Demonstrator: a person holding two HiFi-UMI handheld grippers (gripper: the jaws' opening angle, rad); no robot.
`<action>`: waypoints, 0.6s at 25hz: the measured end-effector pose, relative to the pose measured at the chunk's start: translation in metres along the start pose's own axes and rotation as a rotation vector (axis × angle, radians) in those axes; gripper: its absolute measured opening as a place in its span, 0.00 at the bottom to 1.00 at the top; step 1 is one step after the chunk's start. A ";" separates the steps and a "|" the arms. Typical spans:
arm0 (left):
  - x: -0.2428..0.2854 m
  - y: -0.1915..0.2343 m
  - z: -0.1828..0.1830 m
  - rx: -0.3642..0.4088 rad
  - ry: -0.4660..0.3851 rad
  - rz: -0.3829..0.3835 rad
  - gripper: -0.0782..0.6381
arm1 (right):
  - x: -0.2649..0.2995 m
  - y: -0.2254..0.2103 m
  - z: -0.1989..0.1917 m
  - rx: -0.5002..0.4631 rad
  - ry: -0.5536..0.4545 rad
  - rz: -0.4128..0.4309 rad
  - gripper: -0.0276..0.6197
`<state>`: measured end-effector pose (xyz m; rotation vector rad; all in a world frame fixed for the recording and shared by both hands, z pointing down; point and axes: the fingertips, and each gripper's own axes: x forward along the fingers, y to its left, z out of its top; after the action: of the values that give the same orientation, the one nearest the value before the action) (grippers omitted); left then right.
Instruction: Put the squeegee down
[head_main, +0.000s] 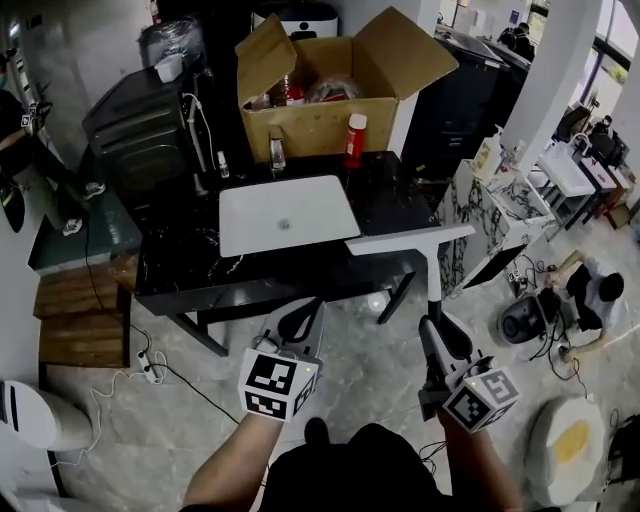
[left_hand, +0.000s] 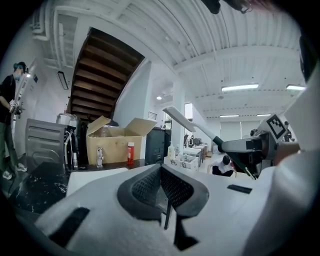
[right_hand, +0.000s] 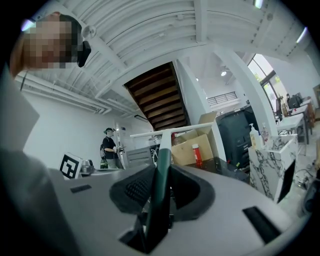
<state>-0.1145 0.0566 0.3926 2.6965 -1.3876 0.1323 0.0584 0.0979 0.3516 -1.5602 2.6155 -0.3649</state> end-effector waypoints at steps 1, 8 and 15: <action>0.003 0.002 0.001 0.000 -0.001 -0.007 0.12 | 0.006 0.000 0.000 0.001 0.002 -0.002 0.20; 0.022 0.030 0.004 0.004 -0.003 -0.008 0.12 | 0.041 -0.007 0.004 0.002 -0.010 0.010 0.20; 0.051 0.051 0.001 0.013 0.018 -0.013 0.12 | 0.070 -0.030 0.001 0.029 -0.021 0.001 0.20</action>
<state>-0.1264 -0.0144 0.4004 2.7069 -1.3691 0.1651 0.0507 0.0228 0.3617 -1.5455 2.5834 -0.3820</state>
